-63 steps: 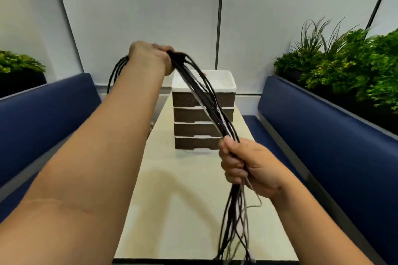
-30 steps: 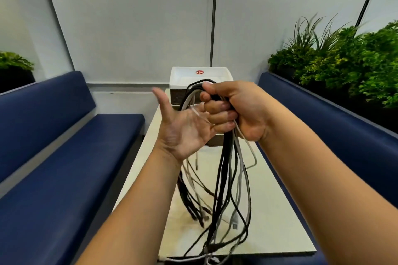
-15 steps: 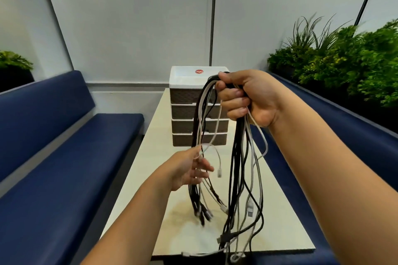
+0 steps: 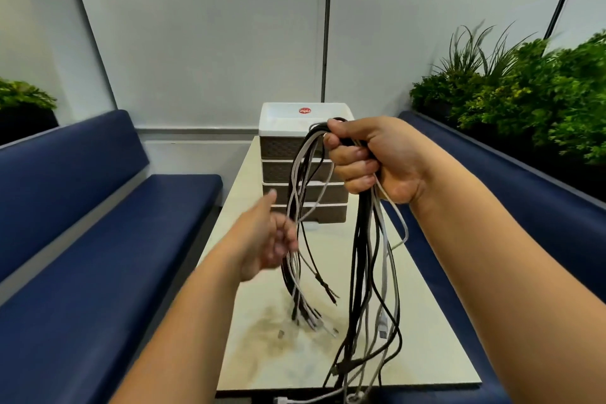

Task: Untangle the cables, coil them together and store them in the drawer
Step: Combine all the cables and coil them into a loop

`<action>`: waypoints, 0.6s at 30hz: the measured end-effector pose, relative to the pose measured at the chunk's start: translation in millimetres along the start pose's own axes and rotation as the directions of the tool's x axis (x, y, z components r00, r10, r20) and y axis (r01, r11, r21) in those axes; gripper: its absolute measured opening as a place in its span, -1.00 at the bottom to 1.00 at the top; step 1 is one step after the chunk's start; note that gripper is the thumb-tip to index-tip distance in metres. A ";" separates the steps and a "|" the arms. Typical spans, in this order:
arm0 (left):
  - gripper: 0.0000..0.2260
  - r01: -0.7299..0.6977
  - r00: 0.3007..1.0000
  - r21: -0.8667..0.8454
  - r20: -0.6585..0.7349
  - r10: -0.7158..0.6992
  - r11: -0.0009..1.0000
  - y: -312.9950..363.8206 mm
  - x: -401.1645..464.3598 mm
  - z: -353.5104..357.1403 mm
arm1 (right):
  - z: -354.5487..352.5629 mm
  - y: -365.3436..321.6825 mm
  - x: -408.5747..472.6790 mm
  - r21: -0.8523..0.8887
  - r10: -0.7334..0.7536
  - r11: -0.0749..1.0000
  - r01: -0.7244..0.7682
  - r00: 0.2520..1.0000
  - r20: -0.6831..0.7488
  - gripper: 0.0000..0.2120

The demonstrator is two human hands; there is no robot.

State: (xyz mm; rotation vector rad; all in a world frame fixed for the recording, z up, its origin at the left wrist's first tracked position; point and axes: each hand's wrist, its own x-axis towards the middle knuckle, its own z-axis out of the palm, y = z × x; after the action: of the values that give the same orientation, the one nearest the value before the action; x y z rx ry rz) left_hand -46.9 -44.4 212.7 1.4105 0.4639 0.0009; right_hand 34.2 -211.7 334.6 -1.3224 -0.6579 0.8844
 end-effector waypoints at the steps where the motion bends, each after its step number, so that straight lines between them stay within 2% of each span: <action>1: -0.25 -0.079 0.994 -0.022 0.071 0.081 0.997 14.4 -10.4 3.2 | 1.4 2.1 0.6 -0.006 0.006 1.000 -0.006 1.000 0.007 -0.70; 4: -0.07 -0.157 0.928 -0.103 0.326 0.182 0.982 49.3 -28.7 19.9 | 5.8 7.3 2.2 0.003 0.021 1.000 -0.021 0.999 0.042 -0.69; 6: -0.10 -0.164 0.888 -0.163 0.405 0.218 0.973 62.8 -33.0 36.8 | 9.1 11.8 1.5 -0.007 0.033 0.999 -0.033 0.997 0.075 -0.69; 9: -0.35 -0.136 0.932 -0.296 0.286 0.223 0.946 78.1 -40.1 60.0 | 12.9 19.9 -1.5 -0.063 0.010 0.998 -0.005 0.997 0.080 -0.70; 13: -0.61 -0.157 0.955 -0.218 0.216 0.205 0.963 90.1 -32.2 66.1 | 10.1 27.0 -6.7 -0.077 -0.101 0.991 0.107 0.992 0.074 -0.71; 16: -0.66 -0.261 0.944 -0.135 0.169 0.282 0.956 99.6 -27.4 70.0 | 4.2 36.4 -13.5 -0.058 -0.186 0.979 0.193 0.976 0.109 -0.80; 18: -0.66 -0.312 0.931 -0.169 0.142 0.336 0.935 106.4 -25.1 70.6 | -0.3 48.5 -17.9 -0.074 -0.268 0.958 0.277 0.957 0.112 -0.86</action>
State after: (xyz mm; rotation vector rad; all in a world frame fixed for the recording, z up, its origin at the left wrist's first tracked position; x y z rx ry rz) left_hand -18.9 -99.4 327.3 1.3184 0.0833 0.1791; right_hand 16.8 -226.2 288.2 -1.2346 -0.9446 0.7058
